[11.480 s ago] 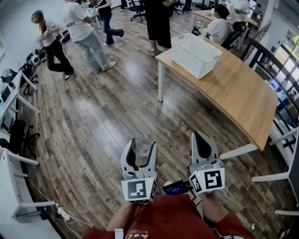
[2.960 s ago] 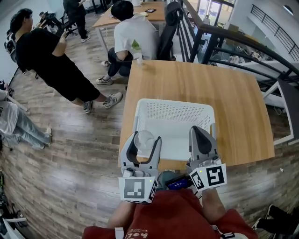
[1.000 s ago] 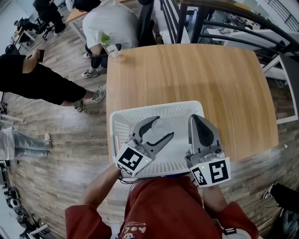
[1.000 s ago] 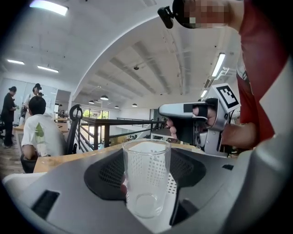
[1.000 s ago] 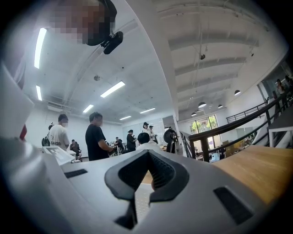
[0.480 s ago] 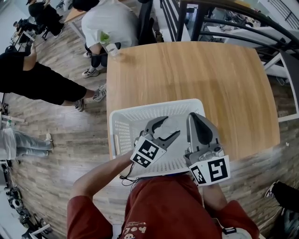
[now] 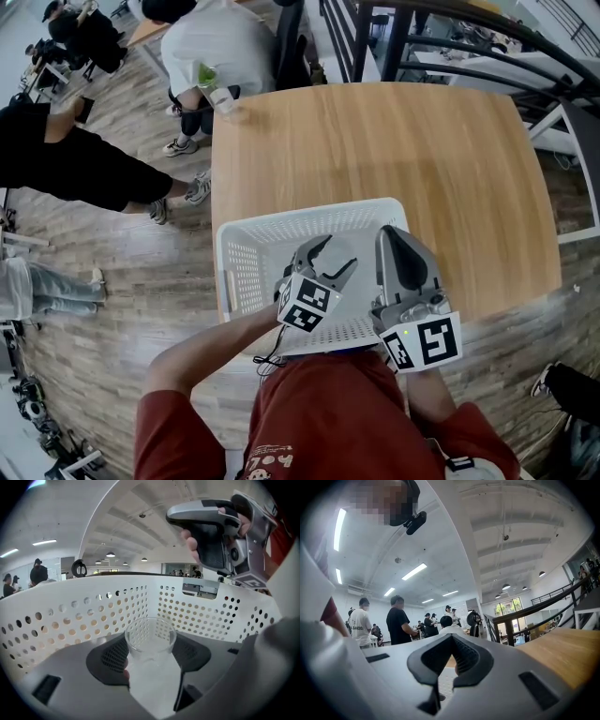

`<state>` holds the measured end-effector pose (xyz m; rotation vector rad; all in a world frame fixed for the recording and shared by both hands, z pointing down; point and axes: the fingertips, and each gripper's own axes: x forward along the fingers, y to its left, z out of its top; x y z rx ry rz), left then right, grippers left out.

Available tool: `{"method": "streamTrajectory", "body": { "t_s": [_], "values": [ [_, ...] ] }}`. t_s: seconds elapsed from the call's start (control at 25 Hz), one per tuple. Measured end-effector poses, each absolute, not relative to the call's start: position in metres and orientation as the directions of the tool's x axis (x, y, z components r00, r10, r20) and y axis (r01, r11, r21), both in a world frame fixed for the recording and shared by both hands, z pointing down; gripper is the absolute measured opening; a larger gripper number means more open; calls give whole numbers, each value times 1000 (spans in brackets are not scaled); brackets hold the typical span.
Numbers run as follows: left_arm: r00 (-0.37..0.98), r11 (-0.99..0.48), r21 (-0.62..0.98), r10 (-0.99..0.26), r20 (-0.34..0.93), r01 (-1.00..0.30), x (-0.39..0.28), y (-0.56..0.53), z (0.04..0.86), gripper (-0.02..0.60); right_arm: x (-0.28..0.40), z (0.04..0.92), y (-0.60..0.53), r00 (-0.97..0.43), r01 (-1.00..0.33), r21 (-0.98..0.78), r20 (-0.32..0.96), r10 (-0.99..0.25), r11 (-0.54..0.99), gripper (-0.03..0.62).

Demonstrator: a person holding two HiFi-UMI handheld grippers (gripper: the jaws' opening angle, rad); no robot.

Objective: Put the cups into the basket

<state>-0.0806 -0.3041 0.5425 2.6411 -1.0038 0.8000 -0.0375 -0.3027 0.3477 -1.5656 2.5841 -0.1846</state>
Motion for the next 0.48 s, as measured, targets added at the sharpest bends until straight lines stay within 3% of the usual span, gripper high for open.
{"method": "streamTrajectory", "body": {
  "t_s": [0.48],
  "values": [
    [539, -690, -4, -568, 622, -723, -97, -307, 564, 287, -39, 349, -305, -468, -867, -173, -36, -883, 467, 5]
  ]
}}
